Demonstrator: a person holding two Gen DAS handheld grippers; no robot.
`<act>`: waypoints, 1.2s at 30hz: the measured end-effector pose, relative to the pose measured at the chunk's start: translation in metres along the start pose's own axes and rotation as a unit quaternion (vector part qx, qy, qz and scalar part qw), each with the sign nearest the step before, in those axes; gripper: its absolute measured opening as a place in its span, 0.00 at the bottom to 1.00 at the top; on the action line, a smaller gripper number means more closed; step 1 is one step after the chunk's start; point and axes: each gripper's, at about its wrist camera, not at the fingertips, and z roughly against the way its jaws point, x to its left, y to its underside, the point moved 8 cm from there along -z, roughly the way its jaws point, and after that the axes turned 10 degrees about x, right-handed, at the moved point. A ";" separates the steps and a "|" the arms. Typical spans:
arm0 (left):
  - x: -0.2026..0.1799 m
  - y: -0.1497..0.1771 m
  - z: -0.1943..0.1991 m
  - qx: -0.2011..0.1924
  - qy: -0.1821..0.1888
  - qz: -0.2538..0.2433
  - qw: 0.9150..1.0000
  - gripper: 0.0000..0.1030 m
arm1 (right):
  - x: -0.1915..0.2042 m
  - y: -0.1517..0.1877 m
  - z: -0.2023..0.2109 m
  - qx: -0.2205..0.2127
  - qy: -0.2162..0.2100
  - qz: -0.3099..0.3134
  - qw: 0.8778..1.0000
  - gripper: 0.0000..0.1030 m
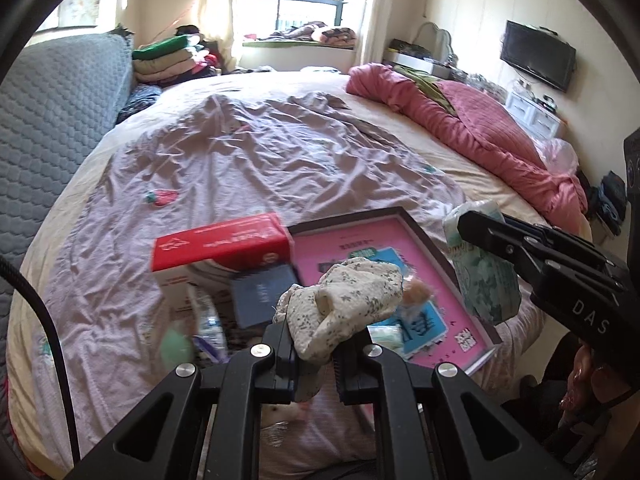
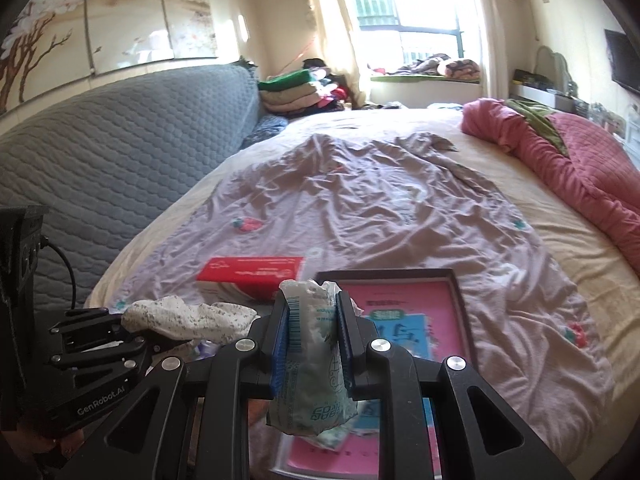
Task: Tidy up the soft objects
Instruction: 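Carry the floral cloth and wipe packet with both tools over the pink tray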
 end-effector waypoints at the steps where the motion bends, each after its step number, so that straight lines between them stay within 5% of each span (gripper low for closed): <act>1: -0.006 0.000 -0.003 0.003 0.002 -0.004 1.000 0.13 | -0.007 0.002 0.001 0.001 0.002 -0.005 1.000 0.22; 13: -0.046 0.006 -0.038 0.034 0.002 -0.033 0.999 0.13 | -0.058 0.026 -0.004 0.022 0.024 -0.032 0.999 0.22; 36: -0.063 0.020 -0.105 0.088 0.000 -0.043 0.995 0.13 | -0.091 0.070 -0.059 0.084 0.050 -0.040 0.994 0.22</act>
